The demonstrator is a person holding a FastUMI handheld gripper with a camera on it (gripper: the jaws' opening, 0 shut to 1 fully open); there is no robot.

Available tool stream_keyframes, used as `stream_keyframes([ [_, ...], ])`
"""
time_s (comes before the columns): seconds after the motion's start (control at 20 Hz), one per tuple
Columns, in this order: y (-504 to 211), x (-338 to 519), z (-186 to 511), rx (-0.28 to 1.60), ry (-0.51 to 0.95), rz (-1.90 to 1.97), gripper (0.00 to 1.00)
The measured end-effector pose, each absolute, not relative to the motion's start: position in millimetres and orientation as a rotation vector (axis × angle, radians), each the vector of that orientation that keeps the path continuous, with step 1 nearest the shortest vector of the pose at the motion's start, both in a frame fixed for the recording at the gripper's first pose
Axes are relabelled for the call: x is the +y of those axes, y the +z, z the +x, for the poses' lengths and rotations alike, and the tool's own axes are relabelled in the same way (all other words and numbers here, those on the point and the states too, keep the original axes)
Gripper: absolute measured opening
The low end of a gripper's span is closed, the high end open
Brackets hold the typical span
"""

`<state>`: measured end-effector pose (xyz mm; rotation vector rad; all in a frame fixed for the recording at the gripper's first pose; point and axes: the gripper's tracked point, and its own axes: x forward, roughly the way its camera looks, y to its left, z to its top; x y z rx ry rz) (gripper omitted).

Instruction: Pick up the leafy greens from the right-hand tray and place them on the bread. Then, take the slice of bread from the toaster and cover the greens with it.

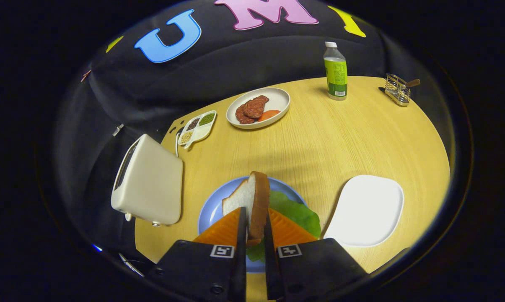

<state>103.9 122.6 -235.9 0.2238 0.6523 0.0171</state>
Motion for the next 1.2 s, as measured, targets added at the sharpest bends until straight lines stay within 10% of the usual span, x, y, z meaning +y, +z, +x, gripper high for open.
stream_keyframes([
  [0.3,-254,110,83,0.686,-0.014,0.15,0.5],
  [0.45,-253,107,75,0.682,-0.014,0.126,0.87],
  [0.6,-231,98,68,0.624,-0.025,0.087,1.0],
  [1.2,-72,58,41,0.239,-0.047,0.013,0.99],
])
